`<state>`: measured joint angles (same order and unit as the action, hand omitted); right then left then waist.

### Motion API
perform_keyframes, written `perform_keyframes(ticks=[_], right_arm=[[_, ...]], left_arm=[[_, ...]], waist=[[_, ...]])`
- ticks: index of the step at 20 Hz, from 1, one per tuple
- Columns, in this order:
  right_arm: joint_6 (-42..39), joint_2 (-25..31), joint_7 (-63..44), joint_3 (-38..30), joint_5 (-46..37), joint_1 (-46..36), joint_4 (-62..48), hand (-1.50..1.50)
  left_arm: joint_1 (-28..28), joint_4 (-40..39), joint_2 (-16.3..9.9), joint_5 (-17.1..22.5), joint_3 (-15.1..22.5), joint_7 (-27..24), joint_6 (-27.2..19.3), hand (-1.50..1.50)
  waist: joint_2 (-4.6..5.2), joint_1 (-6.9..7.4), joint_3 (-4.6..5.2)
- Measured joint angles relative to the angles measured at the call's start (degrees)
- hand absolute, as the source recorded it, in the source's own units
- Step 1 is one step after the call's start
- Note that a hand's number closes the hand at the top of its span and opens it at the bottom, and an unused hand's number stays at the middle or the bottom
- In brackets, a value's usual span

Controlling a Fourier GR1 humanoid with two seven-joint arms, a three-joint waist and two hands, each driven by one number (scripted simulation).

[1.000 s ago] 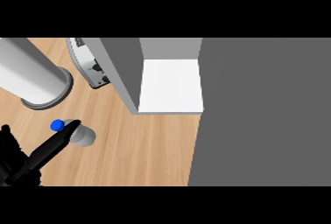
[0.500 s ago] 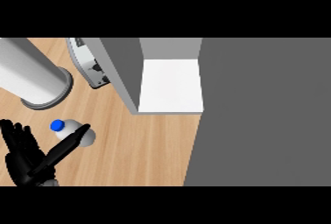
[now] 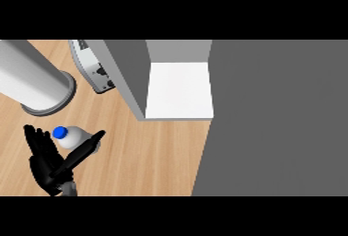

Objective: Pick up the bottled water, place it into the cabinet and close the cabinet

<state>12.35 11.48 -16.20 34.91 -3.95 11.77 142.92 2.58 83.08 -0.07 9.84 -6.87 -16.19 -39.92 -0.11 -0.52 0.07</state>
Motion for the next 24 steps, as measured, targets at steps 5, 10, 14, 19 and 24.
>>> perform_keyframes(ticks=[5, 10, 14, 19, 24], right_arm=[[0.52, 0.11, 0.07, 0.19, 0.02, -0.81, -0.20, -1.50], [1.15, 1.07, 1.27, 0.69, -0.08, 0.00, -0.32, -1.50], [1.72, 1.28, 0.71, 1.32, -0.24, -0.72, -0.34, -1.50], [3.05, 1.21, -1.53, 2.61, -0.73, -2.87, -0.16, -1.50], [3.86, 2.24, -1.57, 3.32, -0.98, -2.83, -0.05, -1.50]], left_arm=[[-2.55, -6.42, 0.04, 3.38, -1.43, -4.90, 0.87, -1.50], [-5.03, -15.47, -0.06, 7.90, -3.38, -12.74, 2.20, -1.50], [-7.03, -21.64, -0.23, 11.88, -3.48, -18.50, 2.08, -1.50], [-8.72, -27.84, -0.26, 15.47, -4.52, -24.03, 3.80, -1.50], [-9.62, -31.59, -0.42, 18.31, -5.52, -27.94, 6.62, -1.50]], waist=[[0.02, 0.07, -0.02], [0.04, -0.05, -0.01], [0.04, -0.06, 0.00], [0.03, -0.08, 0.01], [0.01, -0.06, 0.00]])
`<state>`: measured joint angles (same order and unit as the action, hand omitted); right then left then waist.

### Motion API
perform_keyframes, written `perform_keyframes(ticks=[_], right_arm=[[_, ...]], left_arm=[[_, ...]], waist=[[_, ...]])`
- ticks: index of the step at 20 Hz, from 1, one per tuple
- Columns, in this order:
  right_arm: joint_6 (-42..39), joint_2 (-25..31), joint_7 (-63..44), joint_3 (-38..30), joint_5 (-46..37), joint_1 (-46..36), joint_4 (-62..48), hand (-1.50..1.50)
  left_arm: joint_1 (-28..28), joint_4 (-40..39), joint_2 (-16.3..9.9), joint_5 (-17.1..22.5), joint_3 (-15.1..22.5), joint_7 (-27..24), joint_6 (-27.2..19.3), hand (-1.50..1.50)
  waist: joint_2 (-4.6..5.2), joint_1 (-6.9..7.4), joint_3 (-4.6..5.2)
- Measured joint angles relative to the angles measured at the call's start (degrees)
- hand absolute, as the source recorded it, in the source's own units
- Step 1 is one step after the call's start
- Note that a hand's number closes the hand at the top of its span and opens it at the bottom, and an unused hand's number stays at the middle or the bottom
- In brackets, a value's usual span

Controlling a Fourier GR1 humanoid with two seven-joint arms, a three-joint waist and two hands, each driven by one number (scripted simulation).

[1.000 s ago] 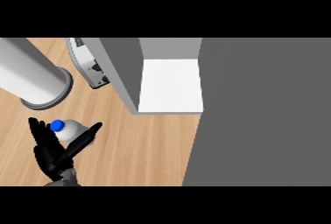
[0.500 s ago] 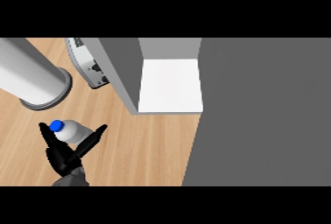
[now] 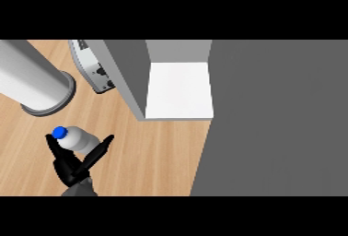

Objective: Pick up the bottled water, place it into the cabinet and close the cabinet

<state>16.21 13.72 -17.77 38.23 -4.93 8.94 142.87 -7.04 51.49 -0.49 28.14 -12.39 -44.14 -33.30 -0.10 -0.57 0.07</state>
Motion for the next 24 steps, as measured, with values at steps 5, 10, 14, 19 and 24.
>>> perform_keyframes(ticks=[5, 10, 14, 19, 24], right_arm=[[1.44, -0.05, -0.79, 0.87, -0.28, -0.81, 0.02, -1.50], [2.25, 0.73, 0.79, 2.06, -0.36, 0.10, -0.24, -1.50], [2.63, 1.52, 0.96, 1.76, -0.38, 0.04, -0.20, -1.50], [2.42, 3.24, 3.32, 1.40, -0.11, 1.93, -0.17, -1.50], [2.62, 3.85, 3.25, 0.71, 0.25, 1.15, -0.26, -1.50]], left_arm=[[0.39, -1.28, 0.08, 2.00, 0.23, -2.86, 3.19, -1.50], [-2.18, -7.44, -0.17, 5.25, -1.74, -8.02, 8.54, 1.50], [-3.90, -10.40, -0.81, 6.48, -3.19, -10.12, 11.43, 1.50], [-5.21, -10.92, -0.85, 7.40, -3.72, -10.50, 13.55, 1.50], [-4.98, -11.44, -1.34, 5.77, -0.26, -9.48, 19.57, 1.50]], waist=[[-0.03, 0.03, -0.01], [0.01, -0.12, 0.00], [0.03, -0.10, -0.02], [0.01, -0.05, -0.04], [-0.04, -0.14, -0.02]])
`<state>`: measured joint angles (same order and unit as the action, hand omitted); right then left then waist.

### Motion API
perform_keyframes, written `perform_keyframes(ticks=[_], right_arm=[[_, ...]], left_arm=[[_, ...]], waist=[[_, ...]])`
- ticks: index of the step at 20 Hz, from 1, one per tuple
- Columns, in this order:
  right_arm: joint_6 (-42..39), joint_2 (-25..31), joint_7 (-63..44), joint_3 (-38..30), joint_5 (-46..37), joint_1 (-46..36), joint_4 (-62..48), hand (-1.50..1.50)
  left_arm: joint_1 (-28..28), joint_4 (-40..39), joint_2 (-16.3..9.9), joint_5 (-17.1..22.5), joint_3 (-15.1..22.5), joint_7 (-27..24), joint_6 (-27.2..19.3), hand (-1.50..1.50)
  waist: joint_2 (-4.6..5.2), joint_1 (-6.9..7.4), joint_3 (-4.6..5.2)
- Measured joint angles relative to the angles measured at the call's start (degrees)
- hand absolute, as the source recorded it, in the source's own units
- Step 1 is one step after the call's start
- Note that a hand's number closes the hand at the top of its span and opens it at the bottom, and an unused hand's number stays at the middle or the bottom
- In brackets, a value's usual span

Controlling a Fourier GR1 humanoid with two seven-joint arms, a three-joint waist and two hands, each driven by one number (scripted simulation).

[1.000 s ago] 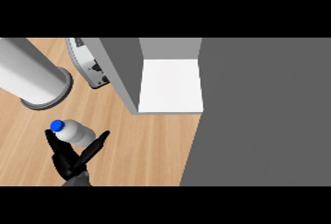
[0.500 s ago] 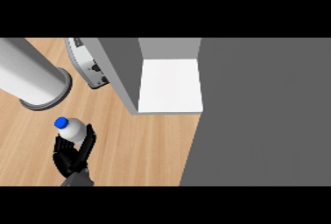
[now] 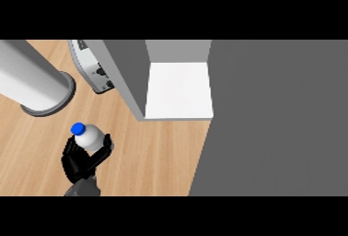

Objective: Pick up the bottled water, place it into the cabinet and close the cabinet

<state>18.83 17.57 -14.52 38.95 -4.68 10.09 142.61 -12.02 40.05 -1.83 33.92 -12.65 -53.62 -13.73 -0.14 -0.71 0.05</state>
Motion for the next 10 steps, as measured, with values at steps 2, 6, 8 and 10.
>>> perform_keyframes(ticks=[2, 6, 8, 10], right_arm=[[-0.19, 0.27, 0.63, -0.32, 0.37, -0.40, -0.52, -1.50], [0.26, 0.31, 1.23, 0.28, 0.55, -0.57, -0.77, -1.50], [0.47, 0.51, 0.60, -0.14, 0.59, -0.84, -0.61, -1.50], [0.62, 0.88, 0.20, -0.23, 0.57, -0.67, -0.30, -1.50]], left_arm=[[0.32, -0.25, -0.27, -2.78, 4.39, 1.67, 4.39, 1.50], [1.69, -0.48, -1.47, -7.14, 11.45, 3.34, 14.06, 1.50], [2.12, 0.67, -1.79, -8.42, 13.35, 3.74, 16.30, 1.50], [2.04, 1.69, -1.93, -9.43, 14.48, 4.00, 17.23, 1.50]], waist=[[-0.03, -0.29, -0.01], [-0.10, -0.45, 0.01], [-0.08, -0.14, -0.01], [-0.06, 0.01, -0.01]])
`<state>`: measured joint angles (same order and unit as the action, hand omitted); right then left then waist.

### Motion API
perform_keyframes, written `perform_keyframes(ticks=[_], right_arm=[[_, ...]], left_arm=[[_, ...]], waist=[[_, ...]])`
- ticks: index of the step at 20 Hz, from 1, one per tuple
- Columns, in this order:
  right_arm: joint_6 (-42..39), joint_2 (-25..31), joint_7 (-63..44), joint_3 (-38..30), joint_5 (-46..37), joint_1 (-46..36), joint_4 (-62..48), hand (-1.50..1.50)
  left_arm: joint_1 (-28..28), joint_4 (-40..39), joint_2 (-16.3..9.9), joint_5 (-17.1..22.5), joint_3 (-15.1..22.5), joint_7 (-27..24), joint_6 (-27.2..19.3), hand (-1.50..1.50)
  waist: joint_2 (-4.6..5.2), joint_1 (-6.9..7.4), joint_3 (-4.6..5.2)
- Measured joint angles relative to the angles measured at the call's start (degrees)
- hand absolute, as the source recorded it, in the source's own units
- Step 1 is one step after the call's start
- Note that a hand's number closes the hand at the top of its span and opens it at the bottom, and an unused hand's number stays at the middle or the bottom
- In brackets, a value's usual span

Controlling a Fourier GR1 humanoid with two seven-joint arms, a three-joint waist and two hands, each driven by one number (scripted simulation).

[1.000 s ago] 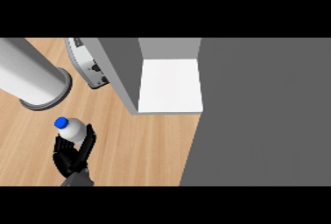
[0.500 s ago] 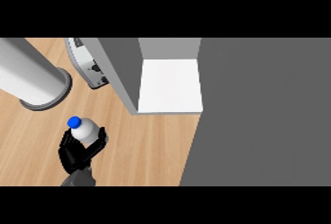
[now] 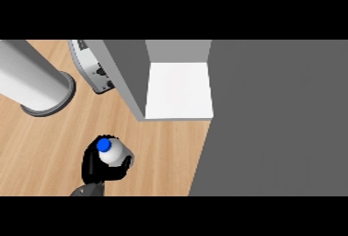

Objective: Pick up the bottled water, place it into the cabinet and close the cabinet

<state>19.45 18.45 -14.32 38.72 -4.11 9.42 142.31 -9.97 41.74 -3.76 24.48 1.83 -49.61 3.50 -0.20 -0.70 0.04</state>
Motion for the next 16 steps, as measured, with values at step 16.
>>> perform_keyframes(ticks=[16], right_arm=[[1.65, -0.06, -0.08, 1.60, -0.24, 0.36, 0.24, -1.50]], left_arm=[[9.36, 32.92, 1.75, -1.53, 9.04, 21.61, -5.97, 1.50]], waist=[[-0.04, 0.51, -0.05]])
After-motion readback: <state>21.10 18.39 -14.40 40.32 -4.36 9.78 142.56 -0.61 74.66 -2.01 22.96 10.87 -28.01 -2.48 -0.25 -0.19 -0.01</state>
